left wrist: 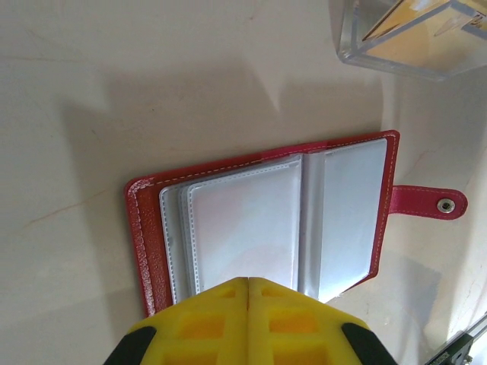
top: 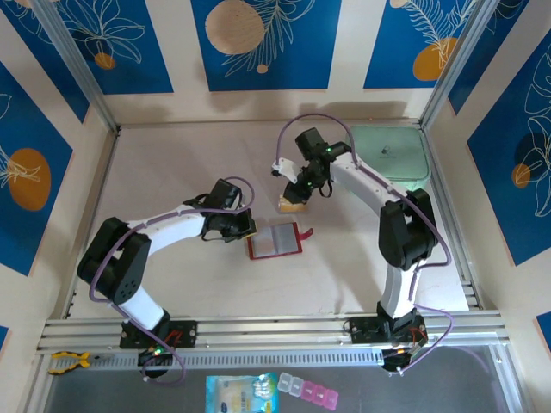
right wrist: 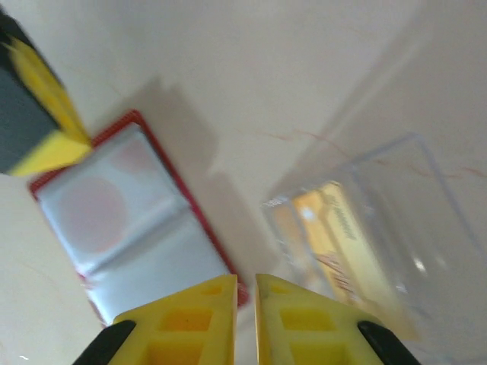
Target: Take the credit cards out of the card holder
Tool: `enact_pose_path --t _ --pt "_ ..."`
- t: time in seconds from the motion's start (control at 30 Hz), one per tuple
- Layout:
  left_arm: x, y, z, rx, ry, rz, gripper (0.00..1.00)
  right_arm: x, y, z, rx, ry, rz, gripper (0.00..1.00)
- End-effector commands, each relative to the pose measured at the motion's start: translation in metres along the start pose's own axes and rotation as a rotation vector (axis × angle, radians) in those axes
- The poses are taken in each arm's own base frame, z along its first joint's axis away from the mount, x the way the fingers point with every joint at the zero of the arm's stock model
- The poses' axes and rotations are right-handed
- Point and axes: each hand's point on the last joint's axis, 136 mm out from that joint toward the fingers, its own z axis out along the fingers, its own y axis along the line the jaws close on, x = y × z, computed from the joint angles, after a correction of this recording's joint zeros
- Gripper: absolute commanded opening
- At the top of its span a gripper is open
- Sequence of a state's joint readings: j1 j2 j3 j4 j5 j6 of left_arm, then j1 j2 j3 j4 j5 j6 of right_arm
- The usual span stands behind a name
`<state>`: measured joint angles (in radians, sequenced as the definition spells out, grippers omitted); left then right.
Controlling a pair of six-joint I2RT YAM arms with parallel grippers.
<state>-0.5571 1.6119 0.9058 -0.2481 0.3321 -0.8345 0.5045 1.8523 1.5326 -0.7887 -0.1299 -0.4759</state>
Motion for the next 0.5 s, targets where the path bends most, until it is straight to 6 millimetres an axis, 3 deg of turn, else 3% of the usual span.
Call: enact_pose_path --t 0.0,0.2,0.47 --pt "0.004 0.009 0.004 -0.001 0.019 0.012 0.04 -0.020 0.026 0.000 -0.062 -0.101 0.239 0.16" --pt "0.013 0.019 0.013 -0.005 0.042 0.012 0.03 -0.022 0.048 0.013 -0.129 -0.150 0.568 0.16" --pt "0.021 0.030 0.015 -0.003 0.032 -0.022 0.01 -0.009 0.063 0.029 -0.197 -0.150 0.781 0.16"
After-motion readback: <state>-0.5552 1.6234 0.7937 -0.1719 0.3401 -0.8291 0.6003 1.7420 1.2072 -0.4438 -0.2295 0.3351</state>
